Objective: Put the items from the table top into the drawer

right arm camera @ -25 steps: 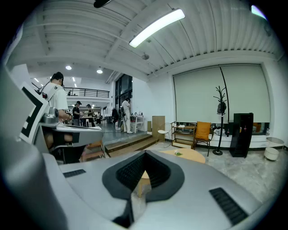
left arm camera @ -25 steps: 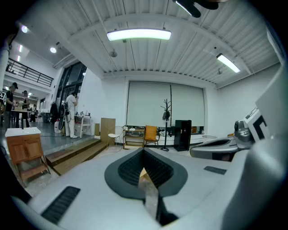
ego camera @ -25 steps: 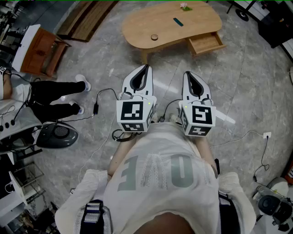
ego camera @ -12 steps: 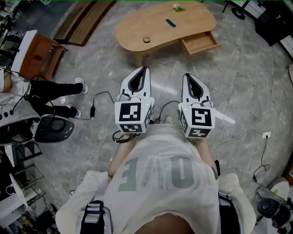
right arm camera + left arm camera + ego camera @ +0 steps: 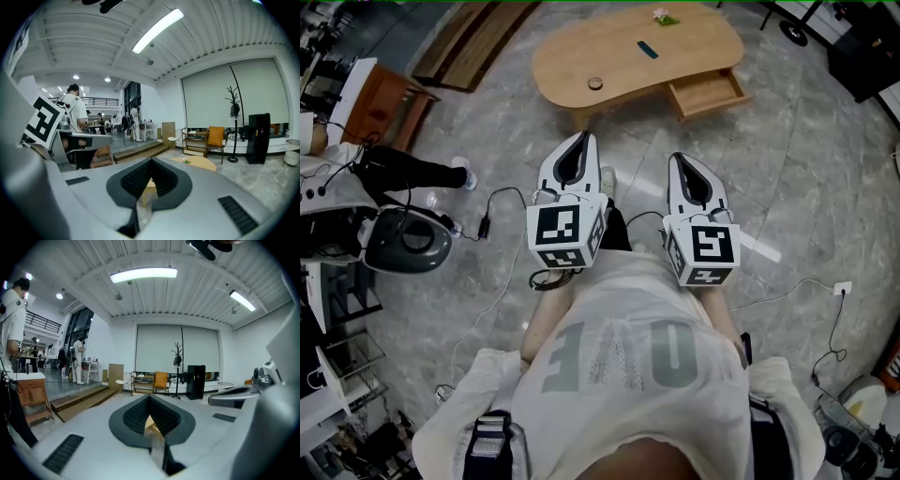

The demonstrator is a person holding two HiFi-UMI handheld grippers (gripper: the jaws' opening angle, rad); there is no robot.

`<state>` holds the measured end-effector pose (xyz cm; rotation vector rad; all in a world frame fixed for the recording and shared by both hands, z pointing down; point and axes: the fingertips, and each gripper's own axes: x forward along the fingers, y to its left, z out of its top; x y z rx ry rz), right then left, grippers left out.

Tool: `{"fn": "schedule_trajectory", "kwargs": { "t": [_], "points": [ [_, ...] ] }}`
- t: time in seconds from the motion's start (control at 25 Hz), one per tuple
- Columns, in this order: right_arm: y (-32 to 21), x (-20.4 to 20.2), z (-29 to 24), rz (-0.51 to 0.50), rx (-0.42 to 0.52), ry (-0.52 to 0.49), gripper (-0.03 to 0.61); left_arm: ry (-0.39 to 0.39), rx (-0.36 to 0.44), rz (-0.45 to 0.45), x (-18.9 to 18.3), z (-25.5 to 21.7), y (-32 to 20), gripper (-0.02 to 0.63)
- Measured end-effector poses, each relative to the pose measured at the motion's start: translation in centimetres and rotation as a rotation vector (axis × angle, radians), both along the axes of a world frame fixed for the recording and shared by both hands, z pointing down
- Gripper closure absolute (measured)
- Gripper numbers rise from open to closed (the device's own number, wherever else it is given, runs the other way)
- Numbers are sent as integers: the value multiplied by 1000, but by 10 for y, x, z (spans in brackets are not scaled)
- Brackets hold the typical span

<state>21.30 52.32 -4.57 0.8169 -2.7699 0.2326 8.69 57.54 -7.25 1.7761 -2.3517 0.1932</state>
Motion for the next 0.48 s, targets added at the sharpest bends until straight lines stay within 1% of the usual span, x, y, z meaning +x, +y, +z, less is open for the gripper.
{"fn": "schedule_trajectory", "kwargs": {
  "t": [0.12,0.28,0.36,0.48],
  "points": [
    [-25,-13,4,10,-2,7,572,-1,2,5,-16,3,-26,606],
    [-58,-39,10,46,13,11,572,16,5,32,-49,15,-61,606],
    [-91,-55,15,88,19,25,572,18,11,66,-66,19,-95,606],
    [-145,-92,18,154,14,24,573,17,26,109,-103,17,-151,606]
  ]
}}
